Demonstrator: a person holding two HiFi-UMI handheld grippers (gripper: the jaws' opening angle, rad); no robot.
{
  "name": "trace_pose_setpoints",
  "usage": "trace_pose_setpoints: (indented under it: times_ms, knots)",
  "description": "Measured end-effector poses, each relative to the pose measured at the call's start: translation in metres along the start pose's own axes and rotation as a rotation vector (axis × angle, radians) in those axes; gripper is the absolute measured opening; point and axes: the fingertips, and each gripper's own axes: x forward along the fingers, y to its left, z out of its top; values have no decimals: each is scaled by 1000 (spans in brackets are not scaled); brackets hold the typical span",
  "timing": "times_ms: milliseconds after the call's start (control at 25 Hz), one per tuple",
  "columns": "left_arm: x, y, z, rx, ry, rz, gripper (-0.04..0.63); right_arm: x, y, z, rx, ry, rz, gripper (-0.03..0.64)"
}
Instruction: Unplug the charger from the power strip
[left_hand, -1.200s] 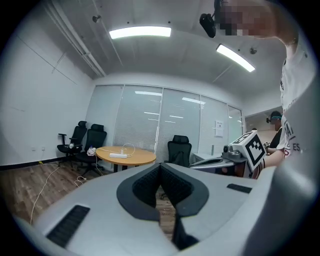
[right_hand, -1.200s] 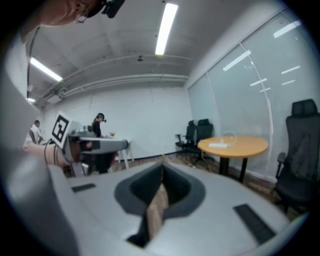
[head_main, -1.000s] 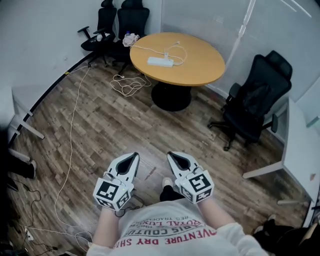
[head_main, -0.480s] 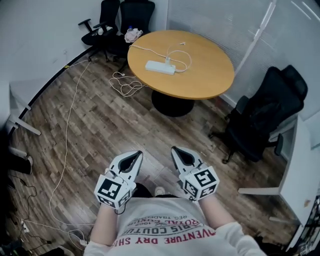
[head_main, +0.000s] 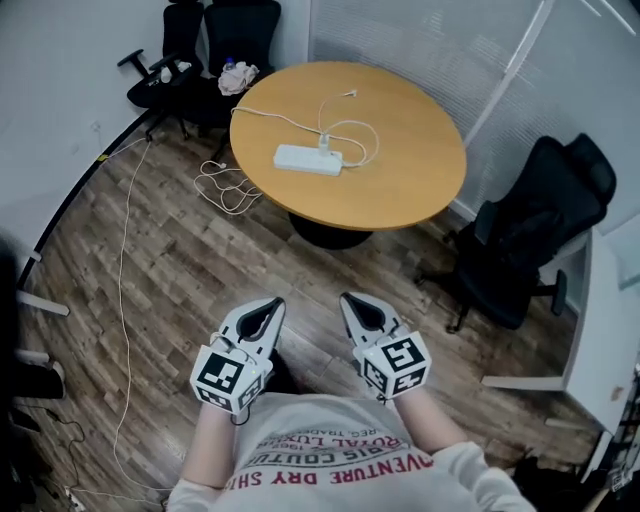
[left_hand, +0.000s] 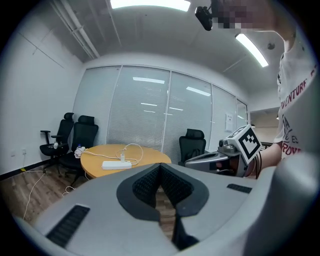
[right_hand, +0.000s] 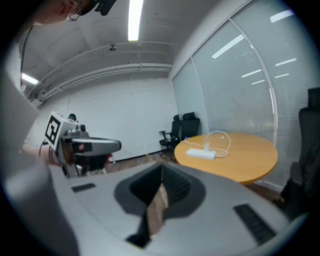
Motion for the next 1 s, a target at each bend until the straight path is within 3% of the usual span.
trace_pose_setpoints:
  times_ms: [400, 560, 880, 1000]
  knots:
    - [77, 168, 49, 45, 16, -153, 34, 150, -48, 61, 82, -16, -231, 29]
    - [103, 203, 51, 25, 28, -194, 34, 183, -70, 71, 119, -12, -302, 29]
    - [182, 254, 40, -20, 83, -212, 34, 247, -138, 74, 104, 40, -352, 29]
    - [219, 273, 37, -5, 111, -216, 34, 273, -171, 77, 84, 64, -364, 31]
